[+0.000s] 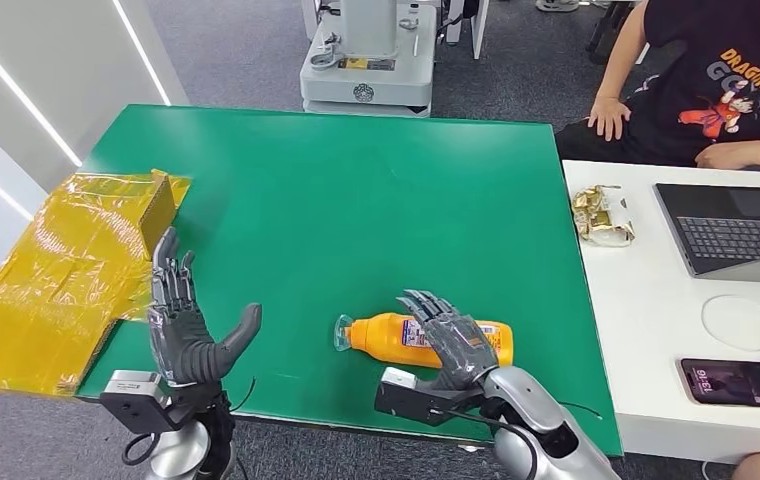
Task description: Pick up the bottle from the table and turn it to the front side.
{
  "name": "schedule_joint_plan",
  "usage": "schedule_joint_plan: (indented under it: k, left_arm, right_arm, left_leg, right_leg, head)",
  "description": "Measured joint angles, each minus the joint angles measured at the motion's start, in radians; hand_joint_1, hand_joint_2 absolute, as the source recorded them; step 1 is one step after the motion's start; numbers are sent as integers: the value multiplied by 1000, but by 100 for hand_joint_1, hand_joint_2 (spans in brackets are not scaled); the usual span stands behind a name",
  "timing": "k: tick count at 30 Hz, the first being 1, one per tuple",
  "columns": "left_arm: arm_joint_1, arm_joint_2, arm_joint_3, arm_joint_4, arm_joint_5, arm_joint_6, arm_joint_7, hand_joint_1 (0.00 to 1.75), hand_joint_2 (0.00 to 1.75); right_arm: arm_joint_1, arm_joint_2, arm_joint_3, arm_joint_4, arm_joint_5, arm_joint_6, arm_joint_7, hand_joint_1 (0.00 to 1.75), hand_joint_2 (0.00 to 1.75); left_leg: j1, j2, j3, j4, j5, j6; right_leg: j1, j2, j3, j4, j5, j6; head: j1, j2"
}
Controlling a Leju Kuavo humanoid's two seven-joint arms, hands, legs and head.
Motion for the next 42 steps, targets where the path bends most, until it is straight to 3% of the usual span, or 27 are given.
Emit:
schedule_joint_plan:
  k: [9, 19, 31, 42]
  left_arm:
    - [0, -15, 0, 12, -17, -26, 3, 0, 175]
    - [0, -24, 0, 13, -31, -34, 12, 0, 175]
    - [0, -23, -1, 28, -20, -37, 11, 0, 175]
    - [0, -28, -4, 40, -70, 22, 9, 0, 175]
  right_arm:
    - [75, -56, -61, -93, 36, 40, 91, 0, 175]
    - [151, -70, -146, -156, 51, 47, 182, 0, 175]
    - [179, -71, -187, -140, 25, 17, 152, 0, 175]
    - [157, -45, -176, -130, 48, -24, 92, 0, 175]
  left_leg:
    - [0, 0, 0, 0, -1, 1]
    - [0, 0, 0, 0, -1, 2]
    - [0, 0, 0, 0, -2, 2]
    - [0, 0, -1, 0, -1, 2]
  right_leg:
    - [0, 0, 0, 0, 0, 0]
    - [0, 0, 0, 0, 0, 0]
    - [0, 0, 0, 0, 0, 0]
    - [0, 0, 0, 0, 0, 0]
  head:
    - [0, 0]
    - [0, 0]
    - [0, 0]
    - [0, 0]
